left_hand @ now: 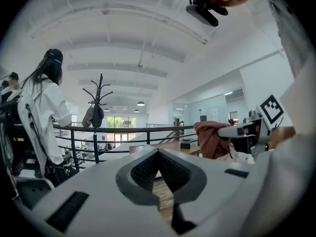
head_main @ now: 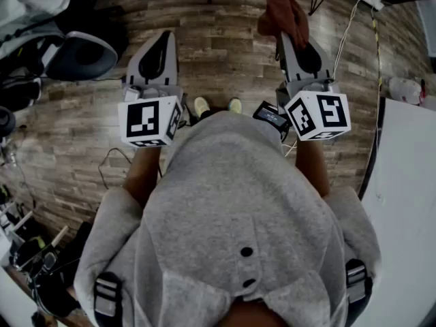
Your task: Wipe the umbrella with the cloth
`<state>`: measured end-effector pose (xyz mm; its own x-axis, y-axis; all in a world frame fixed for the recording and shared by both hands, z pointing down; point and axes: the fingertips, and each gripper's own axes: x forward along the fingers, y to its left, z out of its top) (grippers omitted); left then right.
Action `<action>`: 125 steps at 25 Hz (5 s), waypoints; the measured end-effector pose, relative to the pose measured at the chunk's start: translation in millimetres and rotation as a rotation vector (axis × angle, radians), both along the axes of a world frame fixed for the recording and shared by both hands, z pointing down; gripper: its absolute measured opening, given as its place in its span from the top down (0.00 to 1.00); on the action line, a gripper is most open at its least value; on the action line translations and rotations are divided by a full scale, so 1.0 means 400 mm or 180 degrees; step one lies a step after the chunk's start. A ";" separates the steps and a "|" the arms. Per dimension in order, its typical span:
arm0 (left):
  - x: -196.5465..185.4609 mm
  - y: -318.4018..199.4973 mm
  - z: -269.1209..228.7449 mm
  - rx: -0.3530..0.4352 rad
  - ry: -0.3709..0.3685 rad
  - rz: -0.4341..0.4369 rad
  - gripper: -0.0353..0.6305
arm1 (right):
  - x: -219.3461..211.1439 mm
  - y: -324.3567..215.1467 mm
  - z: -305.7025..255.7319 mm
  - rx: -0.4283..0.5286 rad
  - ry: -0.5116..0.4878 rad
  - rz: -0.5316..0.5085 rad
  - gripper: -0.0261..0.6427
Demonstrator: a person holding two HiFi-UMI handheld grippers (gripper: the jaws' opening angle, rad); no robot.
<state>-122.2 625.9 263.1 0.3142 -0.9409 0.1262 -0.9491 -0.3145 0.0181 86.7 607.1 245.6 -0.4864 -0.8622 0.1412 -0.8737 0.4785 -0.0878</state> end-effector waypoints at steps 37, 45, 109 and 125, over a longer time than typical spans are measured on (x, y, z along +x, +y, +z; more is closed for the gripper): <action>-0.211 -0.129 -0.008 0.0217 0.0057 0.0221 0.93 | -0.257 -0.160 -0.037 0.0369 -0.0136 -0.0005 0.85; -0.156 -0.296 0.009 0.0159 -0.0013 0.0250 0.93 | -0.197 -0.334 0.003 0.0292 -0.0236 -0.0012 0.85; 0.171 -1.567 0.122 -0.0516 -0.0272 0.0306 0.93 | 0.086 -1.616 0.120 -0.0181 -0.0173 -0.0259 0.85; 0.144 -1.665 0.129 -0.0532 -0.0278 0.0432 0.93 | 0.067 -1.696 0.107 -0.0177 -0.0042 -0.0167 0.85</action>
<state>-64.5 -40.1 314.7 0.4175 -0.8546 0.3090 -0.8986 -0.4388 0.0004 113.3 -71.3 288.6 -0.5329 -0.8265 0.1814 -0.8461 0.5177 -0.1268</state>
